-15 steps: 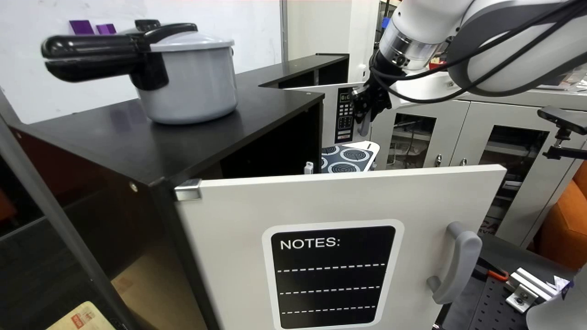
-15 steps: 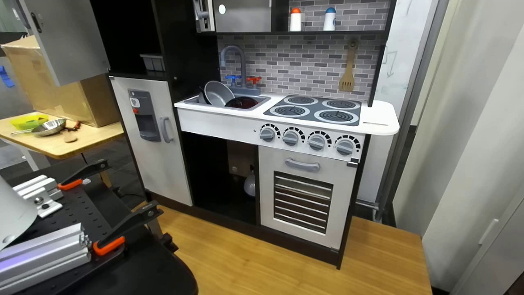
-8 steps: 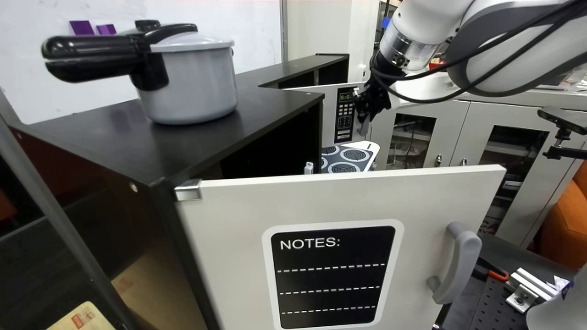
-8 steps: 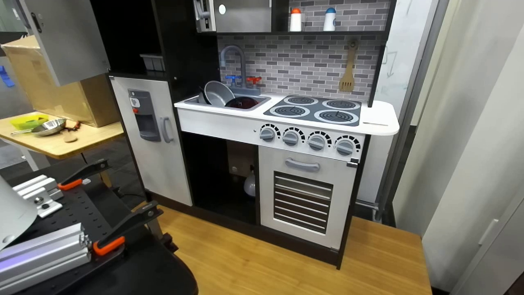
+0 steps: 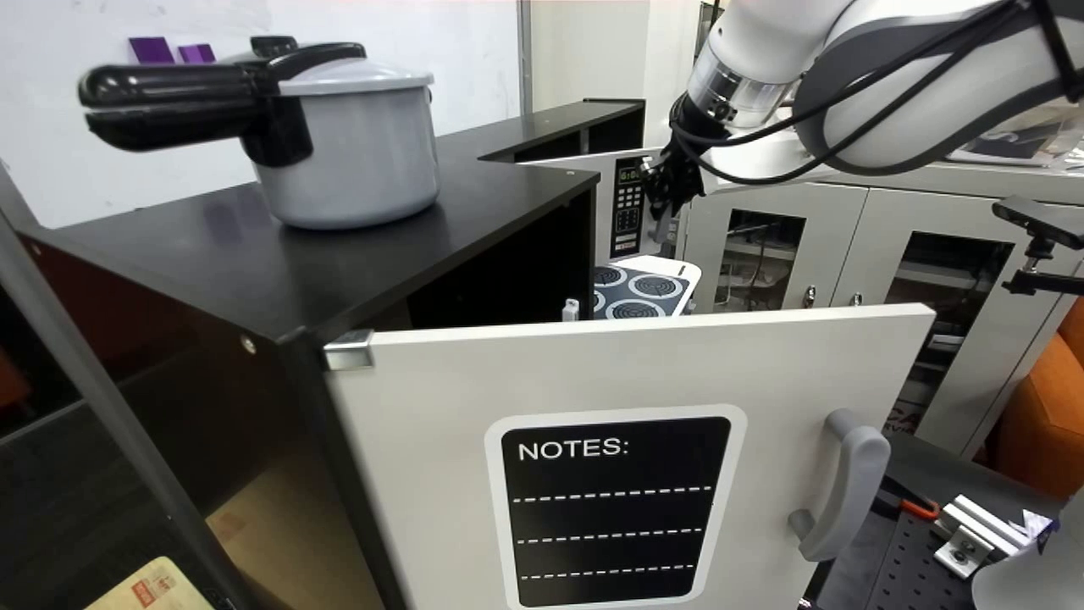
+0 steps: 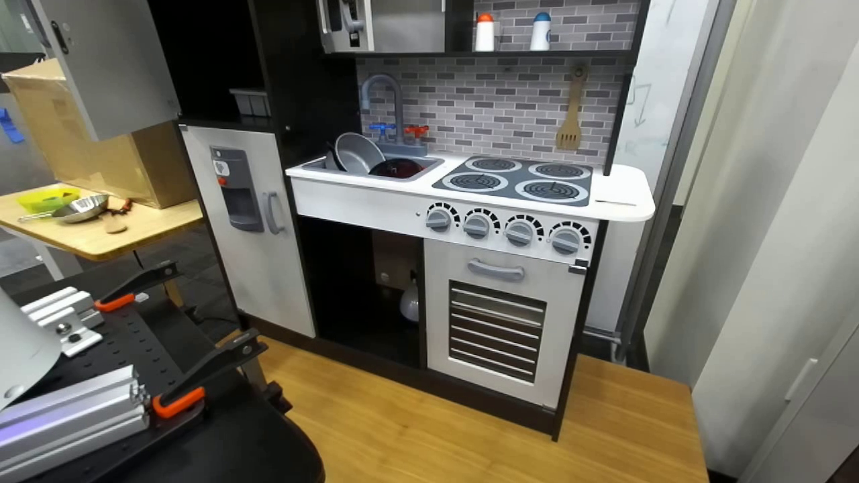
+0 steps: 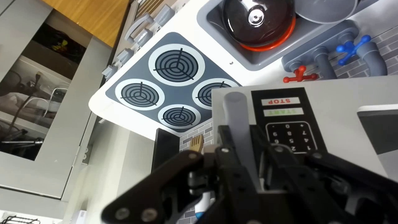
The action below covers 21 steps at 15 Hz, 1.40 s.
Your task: Close the microwave
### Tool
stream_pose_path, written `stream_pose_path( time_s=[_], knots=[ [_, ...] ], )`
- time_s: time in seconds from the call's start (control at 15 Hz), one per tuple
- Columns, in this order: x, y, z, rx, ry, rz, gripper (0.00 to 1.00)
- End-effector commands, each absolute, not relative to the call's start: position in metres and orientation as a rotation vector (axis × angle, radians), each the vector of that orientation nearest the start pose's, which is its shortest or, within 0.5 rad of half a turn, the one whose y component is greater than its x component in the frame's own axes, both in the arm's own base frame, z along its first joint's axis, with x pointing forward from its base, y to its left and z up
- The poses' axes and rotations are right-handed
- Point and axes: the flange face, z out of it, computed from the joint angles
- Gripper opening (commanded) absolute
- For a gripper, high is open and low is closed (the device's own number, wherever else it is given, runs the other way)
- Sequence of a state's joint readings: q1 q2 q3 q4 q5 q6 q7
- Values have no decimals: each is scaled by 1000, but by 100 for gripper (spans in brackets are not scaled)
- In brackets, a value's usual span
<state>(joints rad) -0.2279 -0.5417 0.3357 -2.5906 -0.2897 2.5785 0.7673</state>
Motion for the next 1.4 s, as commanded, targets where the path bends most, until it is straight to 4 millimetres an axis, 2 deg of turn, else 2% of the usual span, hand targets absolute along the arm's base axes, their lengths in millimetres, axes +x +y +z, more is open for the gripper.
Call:
stream_pose_path(
  time_s=[0.0, 0.67, 0.87, 1.13, 1.33],
  knots=[
    [439, 42, 474, -3069, 754, -948, 5],
    [485, 21, 477, -3045, 787, -900, 5],
    [492, 18, 479, -3044, 778, -888, 5],
    [499, 17, 481, -3040, 746, -882, 5],
    [516, 16, 480, -3032, 634, -855, 5]
  ],
)
